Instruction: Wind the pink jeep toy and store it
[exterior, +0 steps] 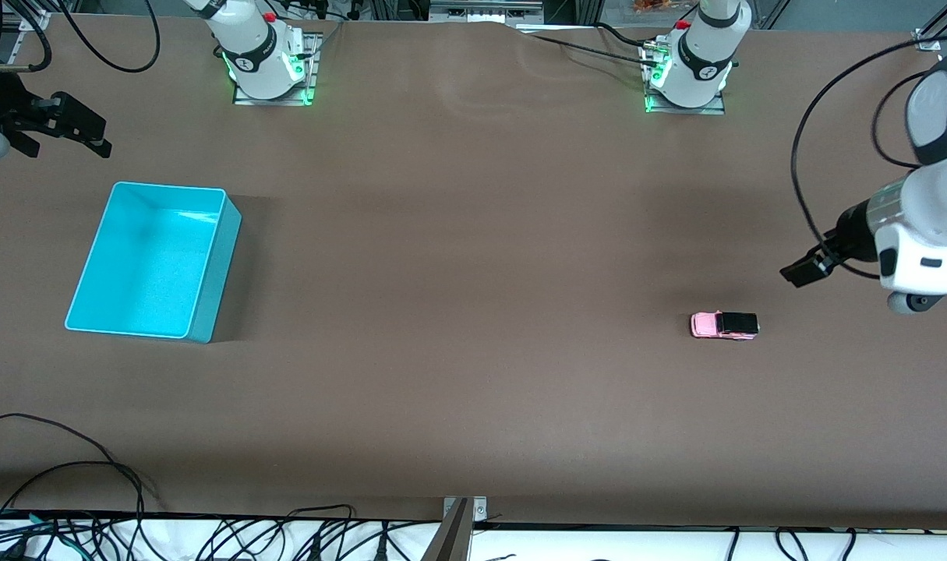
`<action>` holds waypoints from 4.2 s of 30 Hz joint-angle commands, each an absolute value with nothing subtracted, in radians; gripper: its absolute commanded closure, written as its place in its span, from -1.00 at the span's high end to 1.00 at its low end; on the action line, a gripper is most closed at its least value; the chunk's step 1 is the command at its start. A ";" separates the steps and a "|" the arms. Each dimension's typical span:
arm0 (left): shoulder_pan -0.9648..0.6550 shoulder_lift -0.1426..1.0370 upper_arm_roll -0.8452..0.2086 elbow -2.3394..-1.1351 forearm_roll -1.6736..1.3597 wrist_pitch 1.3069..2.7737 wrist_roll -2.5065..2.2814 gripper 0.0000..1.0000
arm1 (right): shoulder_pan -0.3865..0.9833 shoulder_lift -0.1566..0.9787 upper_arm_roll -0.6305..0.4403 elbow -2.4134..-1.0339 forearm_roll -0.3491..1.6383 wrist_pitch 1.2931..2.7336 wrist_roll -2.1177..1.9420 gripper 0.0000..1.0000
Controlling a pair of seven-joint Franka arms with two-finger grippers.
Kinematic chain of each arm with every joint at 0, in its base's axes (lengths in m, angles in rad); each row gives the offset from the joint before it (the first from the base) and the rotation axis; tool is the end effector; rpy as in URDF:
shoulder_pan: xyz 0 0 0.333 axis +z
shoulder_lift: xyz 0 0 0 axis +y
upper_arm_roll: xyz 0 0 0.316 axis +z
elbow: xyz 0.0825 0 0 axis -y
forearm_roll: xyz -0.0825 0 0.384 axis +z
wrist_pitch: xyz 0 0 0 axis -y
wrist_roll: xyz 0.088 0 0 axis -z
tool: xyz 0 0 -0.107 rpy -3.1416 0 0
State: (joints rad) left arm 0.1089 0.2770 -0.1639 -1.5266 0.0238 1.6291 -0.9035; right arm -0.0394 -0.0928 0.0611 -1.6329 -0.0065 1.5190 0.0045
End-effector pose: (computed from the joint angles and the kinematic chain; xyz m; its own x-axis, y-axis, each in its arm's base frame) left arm 0.6257 -0.0213 0.4874 0.6514 0.7488 -0.1220 0.7392 -0.6627 -0.1202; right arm 0.5198 0.0122 0.6406 0.9996 0.0165 -0.0212 0.0167 -0.9998 0.0123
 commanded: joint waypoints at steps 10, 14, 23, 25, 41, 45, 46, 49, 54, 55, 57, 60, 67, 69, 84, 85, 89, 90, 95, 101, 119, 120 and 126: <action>0.104 0.406 -0.161 -1.522 0.046 1.730 -1.408 1.00 | -0.046 -0.098 0.063 -1.629 -0.012 1.506 0.003 1.00; 0.107 0.443 -0.160 -1.523 0.046 1.766 -1.497 1.00 | -0.046 -0.098 0.063 -1.629 -0.012 1.506 0.003 1.00; 0.118 0.517 -0.156 -1.532 0.058 1.836 -1.606 1.00 | -0.046 -0.098 0.061 -1.629 -0.012 1.506 0.003 1.00; 0.120 0.534 -0.156 -1.534 0.071 1.853 -1.612 1.00 | -0.046 -0.098 0.063 -1.629 -0.012 1.506 0.003 1.00; 0.130 0.601 -0.153 -1.647 0.116 2.045 -1.678 1.00 | -0.046 -0.098 0.061 -1.631 -0.006 1.506 0.002 1.00; 0.130 0.600 -0.153 -1.690 0.127 2.097 -1.678 1.00 | -0.046 -0.098 0.061 -1.629 -0.006 1.506 -0.002 1.00; 0.132 0.600 -0.153 -1.695 0.127 2.106 -1.678 1.00 | -0.046 -0.098 0.061 -1.629 -0.006 1.506 -0.002 1.00; 0.132 0.601 -0.153 -1.706 0.127 2.128 -1.678 1.00 | -0.046 -0.098 0.060 -1.629 -0.006 1.506 -0.002 1.00; 0.141 0.595 -0.153 -1.761 0.129 2.184 -1.678 1.00 | -0.048 -0.098 0.049 -1.629 -0.006 1.506 -0.002 1.00; 0.149 0.589 -0.153 -1.796 0.129 2.225 -1.678 1.00 | -0.046 -0.098 0.049 -1.629 -0.005 1.506 -0.003 1.00; 0.149 0.588 -0.152 -1.799 0.129 2.229 -1.678 1.00 | -0.048 -0.098 0.049 -1.629 -0.005 1.506 -0.005 1.00; 0.149 0.589 -0.152 -1.801 0.129 2.235 -1.678 0.98 | -0.046 -0.098 0.049 -1.629 -0.005 1.506 -0.003 1.00; 0.155 0.591 -0.152 -1.810 0.133 2.244 -1.678 0.67 | -0.046 -0.098 0.049 -1.629 -0.003 1.506 -0.003 1.00; 0.155 0.591 -0.152 -1.810 0.143 2.244 -1.678 0.53 | -0.046 -0.098 0.049 -1.629 -0.005 1.506 -0.005 1.00; 0.152 0.572 -0.153 -1.798 0.144 2.235 -1.715 -0.92 | -0.046 -0.098 0.049 -1.629 -0.002 1.506 -0.005 1.00; 0.147 0.562 -0.155 -1.798 0.144 2.233 -1.720 -0.92 | -0.046 -0.098 0.049 -1.629 -0.002 1.506 -0.005 1.00; 0.138 0.531 -0.166 -1.798 0.144 2.229 -1.798 -0.92 | -0.046 -0.098 0.049 -1.629 -0.002 1.506 -0.005 1.00; 0.129 0.531 -0.169 -1.798 0.144 2.227 -1.815 -0.92 | -0.046 -0.098 0.049 -1.629 -0.002 1.506 -0.005 1.00; 0.068 0.526 -0.178 -1.810 0.144 2.204 -1.858 -0.92 | -0.046 -0.098 0.049 -1.629 0.000 1.506 -0.005 1.00; 0.006 0.531 -0.187 -1.818 0.143 2.207 -1.899 -0.92 | -0.046 -0.098 0.049 -1.629 -0.002 1.506 -0.005 1.00; -0.025 0.534 -0.242 -1.939 0.147 2.381 -1.982 -0.92 | -0.046 -0.098 0.049 -1.629 0.000 1.505 -0.005 1.00; -0.025 0.532 -0.241 -1.944 0.147 2.390 -1.982 -0.92 | -0.046 -0.098 0.049 -1.629 0.000 1.505 -0.005 1.00; -0.025 0.537 -0.242 -1.957 0.184 2.402 -1.982 -0.92 | -0.046 -0.098 0.048 -1.631 0.000 1.505 -0.005 1.00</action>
State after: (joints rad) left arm -0.0269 0.5507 -0.2390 -1.9243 0.1225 2.3758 -1.9529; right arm -0.0397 -0.0923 0.0478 -1.6329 -0.0063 1.5162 0.0044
